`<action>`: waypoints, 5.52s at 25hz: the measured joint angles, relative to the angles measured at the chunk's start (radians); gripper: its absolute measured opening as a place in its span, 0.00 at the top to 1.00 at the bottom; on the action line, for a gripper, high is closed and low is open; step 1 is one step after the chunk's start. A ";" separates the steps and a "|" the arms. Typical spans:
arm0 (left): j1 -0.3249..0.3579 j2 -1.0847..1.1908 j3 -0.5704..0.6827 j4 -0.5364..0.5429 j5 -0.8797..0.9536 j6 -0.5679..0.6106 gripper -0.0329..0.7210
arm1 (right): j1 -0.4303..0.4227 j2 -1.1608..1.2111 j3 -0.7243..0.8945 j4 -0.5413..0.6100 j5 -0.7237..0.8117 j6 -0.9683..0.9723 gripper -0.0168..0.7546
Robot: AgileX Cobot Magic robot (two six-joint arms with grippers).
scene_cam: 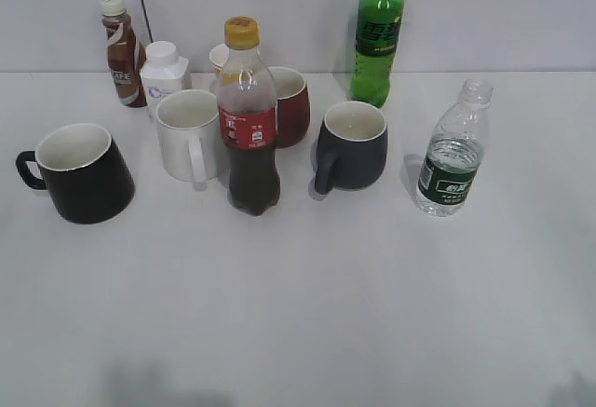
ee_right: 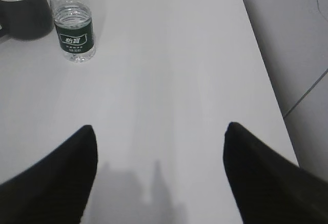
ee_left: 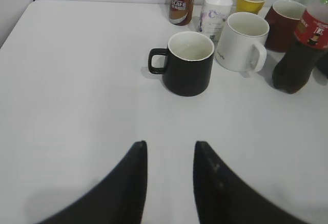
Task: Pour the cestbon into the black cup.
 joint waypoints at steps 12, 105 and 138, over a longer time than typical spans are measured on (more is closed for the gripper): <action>0.000 0.000 0.000 -0.001 0.000 0.000 0.64 | 0.000 0.000 0.000 0.000 0.000 0.000 0.21; 0.199 2.005 0.087 0.361 -2.227 0.111 0.90 | -0.001 1.034 0.191 0.046 -1.448 -0.002 0.21; -0.090 1.673 0.169 0.054 -2.170 0.012 0.90 | -0.001 2.058 0.024 -0.132 -2.244 0.087 0.21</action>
